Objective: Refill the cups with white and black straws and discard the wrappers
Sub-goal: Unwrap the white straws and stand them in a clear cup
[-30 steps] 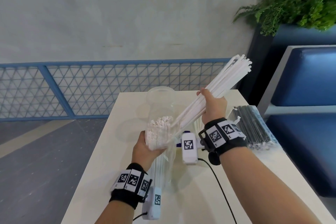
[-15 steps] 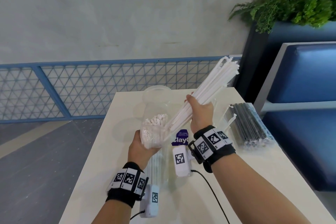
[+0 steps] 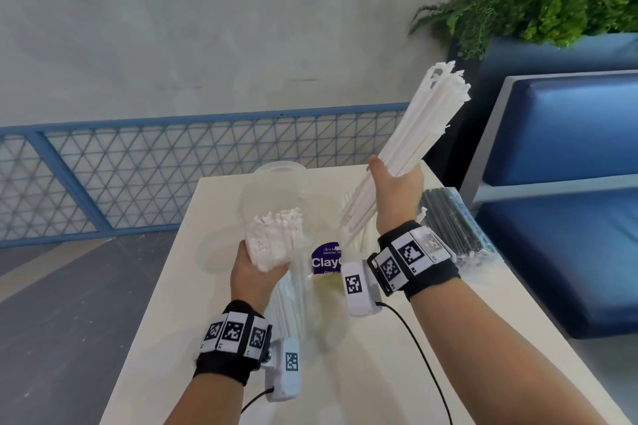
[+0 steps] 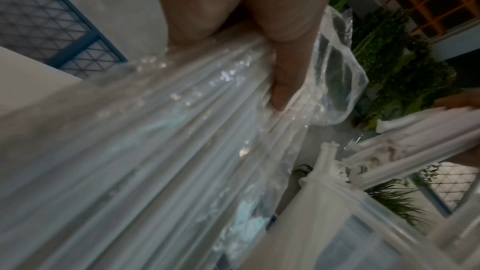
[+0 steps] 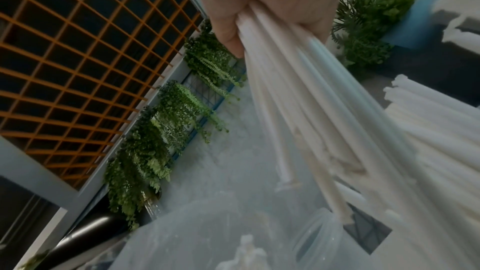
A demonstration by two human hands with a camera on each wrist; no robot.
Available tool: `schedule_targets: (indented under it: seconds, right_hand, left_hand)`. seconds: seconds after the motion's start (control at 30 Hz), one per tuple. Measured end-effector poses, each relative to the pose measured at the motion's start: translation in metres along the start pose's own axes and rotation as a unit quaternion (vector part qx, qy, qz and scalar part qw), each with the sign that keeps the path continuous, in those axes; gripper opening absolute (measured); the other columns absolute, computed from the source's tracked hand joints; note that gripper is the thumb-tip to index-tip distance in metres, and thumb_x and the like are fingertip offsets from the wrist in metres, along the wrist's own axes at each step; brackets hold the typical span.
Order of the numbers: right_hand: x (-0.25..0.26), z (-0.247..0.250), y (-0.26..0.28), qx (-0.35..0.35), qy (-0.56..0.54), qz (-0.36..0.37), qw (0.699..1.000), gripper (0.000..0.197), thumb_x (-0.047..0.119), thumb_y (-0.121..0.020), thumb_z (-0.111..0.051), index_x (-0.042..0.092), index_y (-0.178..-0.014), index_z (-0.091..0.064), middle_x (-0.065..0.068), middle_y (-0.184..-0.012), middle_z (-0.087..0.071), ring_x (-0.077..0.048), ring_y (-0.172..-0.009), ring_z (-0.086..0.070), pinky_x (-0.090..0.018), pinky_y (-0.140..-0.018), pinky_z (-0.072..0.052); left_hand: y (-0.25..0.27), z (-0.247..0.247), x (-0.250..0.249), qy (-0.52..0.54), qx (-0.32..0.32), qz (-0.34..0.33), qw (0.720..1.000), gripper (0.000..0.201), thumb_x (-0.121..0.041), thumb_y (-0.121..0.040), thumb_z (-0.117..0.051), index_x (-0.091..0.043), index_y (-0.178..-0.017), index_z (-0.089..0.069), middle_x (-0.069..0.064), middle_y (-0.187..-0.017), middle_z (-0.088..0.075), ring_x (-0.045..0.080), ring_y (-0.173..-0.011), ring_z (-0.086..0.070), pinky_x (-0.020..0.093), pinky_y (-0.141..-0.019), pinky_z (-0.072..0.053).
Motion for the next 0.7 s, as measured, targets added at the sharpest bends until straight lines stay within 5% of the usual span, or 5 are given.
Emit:
schedule_targets:
  seconds: [0.2, 0.33, 0.47, 0.57, 0.7]
  right_hand:
    - [0.012, 0.007, -0.005, -0.016, 0.005, 0.074, 0.997, 0.021, 0.014, -0.082, -0.067, 0.015, -0.095, -0.051, 0.008, -0.080, -0.055, -0.012, -0.080, -0.056, -0.020, -0.070, -0.046]
    - [-0.008, 0.010, -0.001, 0.025, 0.091, 0.051, 0.994, 0.024, 0.017, -0.082, -0.066, 0.009, -0.103, -0.056, 0.001, -0.089, -0.057, -0.016, -0.085, -0.055, -0.028, -0.074, -0.047]
    - [-0.033, 0.016, 0.007, 0.038, 0.102, 0.020, 0.994, 0.031, 0.018, -0.081, -0.067, 0.013, -0.109, -0.055, 0.005, -0.090, -0.056, -0.016, -0.088, -0.058, -0.016, -0.063, -0.042]
    - [-0.034, 0.019, 0.005, 0.038, 0.096, 0.048, 0.994, 0.032, 0.011, -0.080, -0.067, 0.015, -0.109, -0.054, 0.014, -0.084, -0.055, 0.009, -0.074, -0.052, -0.012, -0.065, -0.039]
    - [-0.037, 0.024, 0.002, 0.054, 0.114, 0.106, 0.986, 0.022, 0.003, -0.083, -0.059, 0.022, -0.094, -0.057, 0.014, -0.080, -0.063, 0.007, -0.070, -0.054, -0.008, -0.065, -0.041]
  left_hand:
    - [0.009, -0.013, 0.000, 0.029, 0.036, 0.007, 0.999, 0.066, -0.014, -0.055, -0.085, -0.019, -0.114, -0.055, -0.004, -0.105, -0.064, 0.016, -0.099, -0.062, 0.033, -0.086, -0.048]
    - [0.011, -0.016, -0.002, -0.024, 0.038, -0.003, 0.999, 0.067, -0.006, -0.064, -0.082, -0.007, -0.123, -0.049, 0.002, -0.107, -0.060, 0.019, -0.097, -0.057, 0.031, -0.087, -0.043]
    - [0.013, -0.017, 0.002, 0.008, 0.056, 0.024, 0.998, 0.066, -0.015, -0.057, -0.085, -0.023, -0.114, -0.053, -0.009, -0.106, -0.064, 0.014, -0.103, -0.061, 0.033, -0.089, -0.049]
    - [0.017, -0.017, 0.004, 0.013, 0.062, 0.015, 0.998, 0.060, -0.009, -0.062, -0.085, -0.035, -0.104, -0.051, -0.015, -0.102, -0.062, 0.002, -0.097, -0.059, 0.024, -0.080, -0.048]
    - [0.016, -0.017, 0.007, 0.016, 0.061, 0.021, 0.998, 0.058, -0.020, -0.054, -0.082, -0.041, -0.099, -0.053, -0.013, -0.103, -0.066, 0.010, -0.101, -0.062, 0.035, -0.087, -0.052]
Point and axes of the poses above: each hand's wrist, its own y-axis away from the middle knuckle, its own z-axis out of the back of the hand, x = y × z, the point moved 1 cm from there along -y, towards the middle knuckle
